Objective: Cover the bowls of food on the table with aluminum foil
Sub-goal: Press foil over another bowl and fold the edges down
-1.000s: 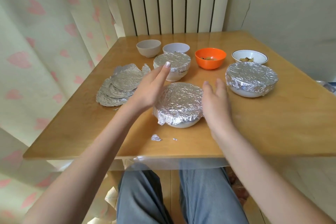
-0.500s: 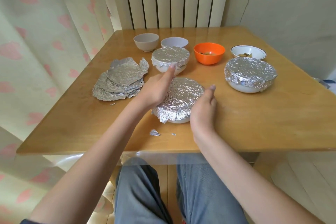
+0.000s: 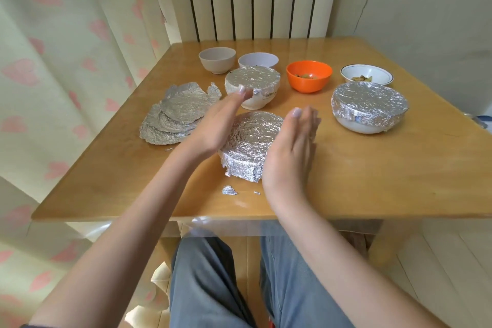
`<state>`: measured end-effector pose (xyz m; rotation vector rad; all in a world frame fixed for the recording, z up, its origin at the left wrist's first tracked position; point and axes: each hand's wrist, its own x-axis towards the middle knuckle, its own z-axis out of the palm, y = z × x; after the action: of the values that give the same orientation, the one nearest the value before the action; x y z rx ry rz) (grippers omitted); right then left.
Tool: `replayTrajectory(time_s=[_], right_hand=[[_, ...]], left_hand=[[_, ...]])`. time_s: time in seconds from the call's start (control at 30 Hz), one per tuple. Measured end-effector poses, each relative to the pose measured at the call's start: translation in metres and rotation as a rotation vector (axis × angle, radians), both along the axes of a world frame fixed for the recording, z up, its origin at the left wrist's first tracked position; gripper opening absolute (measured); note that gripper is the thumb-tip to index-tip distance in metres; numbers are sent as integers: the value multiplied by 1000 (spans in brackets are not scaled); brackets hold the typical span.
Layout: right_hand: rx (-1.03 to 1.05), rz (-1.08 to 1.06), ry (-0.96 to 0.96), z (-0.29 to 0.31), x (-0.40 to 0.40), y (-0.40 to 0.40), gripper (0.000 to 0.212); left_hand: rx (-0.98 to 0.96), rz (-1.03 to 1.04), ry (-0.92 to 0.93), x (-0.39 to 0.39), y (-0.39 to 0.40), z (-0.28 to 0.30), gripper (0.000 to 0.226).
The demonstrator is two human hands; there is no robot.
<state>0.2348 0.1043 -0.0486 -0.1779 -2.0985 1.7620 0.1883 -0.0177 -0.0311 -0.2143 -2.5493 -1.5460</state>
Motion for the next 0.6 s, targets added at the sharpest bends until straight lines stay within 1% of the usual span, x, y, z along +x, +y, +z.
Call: replayTrajectory(time_s=[0.07, 0.13, 0.2, 0.27, 0.3, 0.37, 0.47, 0.53, 0.6], right_hand=[[44, -51, 39, -9, -2, -14, 65], [-13, -108, 96, -11, -5, -20, 68], [-126, -153, 118, -13, -8, -22, 62], [-196, -196, 119, -11, -11, -22, 52], [-216, -195, 109, -10, -12, -21, 46], [-254, -159, 75, -11, -14, -18, 41], [-287, -85, -8, -14, -17, -11, 41], [-300, -31, -81, -12, -20, -7, 42], [-317, 16, -151, -9, -21, -3, 46]], left_hand=[[-42, -35, -15, -3, 6, -3, 77], [-59, -5, -22, -4, 8, -7, 70], [-68, 62, -39, -4, 7, -10, 68], [-75, 125, -35, -3, 9, -11, 67], [-61, 156, -28, -2, 10, -12, 67], [-46, 203, -5, 1, 11, -13, 62], [-71, 225, 1, 6, 12, -12, 56], [-1, 234, -26, 8, 11, -11, 57], [15, 232, -42, 12, 11, -9, 49]])
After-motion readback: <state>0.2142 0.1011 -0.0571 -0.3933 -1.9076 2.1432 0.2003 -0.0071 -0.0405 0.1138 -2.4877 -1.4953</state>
